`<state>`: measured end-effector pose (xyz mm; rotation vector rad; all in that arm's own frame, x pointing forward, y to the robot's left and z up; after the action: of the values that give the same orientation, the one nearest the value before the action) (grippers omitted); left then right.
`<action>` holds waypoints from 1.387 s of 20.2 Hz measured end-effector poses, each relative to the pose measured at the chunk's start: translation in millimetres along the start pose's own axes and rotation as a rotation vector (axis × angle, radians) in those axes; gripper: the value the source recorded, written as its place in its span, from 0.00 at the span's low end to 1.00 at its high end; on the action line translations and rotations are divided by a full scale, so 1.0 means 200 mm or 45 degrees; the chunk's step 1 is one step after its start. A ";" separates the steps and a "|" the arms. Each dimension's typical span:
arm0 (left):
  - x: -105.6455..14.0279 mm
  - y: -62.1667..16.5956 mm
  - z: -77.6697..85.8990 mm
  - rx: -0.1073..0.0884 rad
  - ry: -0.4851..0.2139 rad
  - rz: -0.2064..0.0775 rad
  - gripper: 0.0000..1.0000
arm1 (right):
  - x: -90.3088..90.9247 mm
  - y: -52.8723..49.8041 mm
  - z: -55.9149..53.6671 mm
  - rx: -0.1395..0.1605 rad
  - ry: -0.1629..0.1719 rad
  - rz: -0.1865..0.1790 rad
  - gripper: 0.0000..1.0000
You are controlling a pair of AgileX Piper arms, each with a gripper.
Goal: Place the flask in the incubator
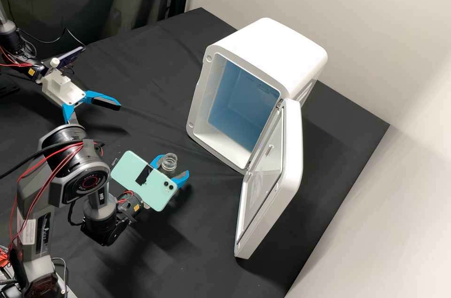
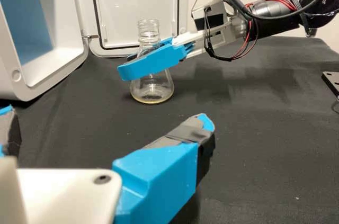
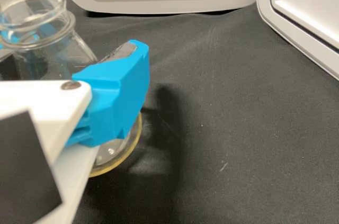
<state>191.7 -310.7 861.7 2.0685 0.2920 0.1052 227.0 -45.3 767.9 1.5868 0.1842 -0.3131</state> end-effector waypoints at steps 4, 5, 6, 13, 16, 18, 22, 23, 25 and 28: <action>0.00 -0.012 -0.01 -0.010 0.004 -0.011 1.00 | 0.00 0.00 0.00 0.000 0.000 0.000 0.00; 0.00 -0.012 -0.01 -0.010 0.004 -0.011 1.00 | 0.00 0.00 0.00 0.000 0.000 0.000 0.00; 0.00 -0.012 -0.01 -0.010 0.004 -0.011 1.00 | 0.00 0.00 0.00 0.000 0.000 0.000 0.00; 0.00 -0.012 -0.01 -0.010 0.004 -0.011 1.00 | 0.00 0.00 0.00 -0.003 0.002 0.003 0.00; 0.00 -0.012 -0.01 -0.010 0.004 -0.011 1.00 | -0.02 0.04 -0.02 -0.010 0.013 0.032 0.00; 0.00 -0.012 -0.01 -0.010 0.004 -0.011 1.00 | -0.06 0.11 -0.04 0.010 0.043 0.101 0.00; 0.00 -0.012 -0.01 -0.010 0.004 -0.011 1.00 | -0.19 0.30 -0.08 0.103 0.095 0.343 0.00; 0.00 -0.012 -0.01 -0.010 0.004 -0.011 1.00 | -0.22 0.33 -0.09 0.120 0.113 0.397 0.00; 0.00 -0.011 -0.01 -0.011 0.005 -0.010 1.00 | -0.28 0.38 -0.12 0.138 0.144 0.465 0.00; 0.00 -0.022 -0.01 -0.017 0.009 -0.020 1.00 | -0.31 0.41 -0.13 0.147 0.167 0.490 0.00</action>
<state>191.1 -306.2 859.2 2.0524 0.3115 0.1048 195.4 -18.4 865.3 1.7186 -0.0415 0.0818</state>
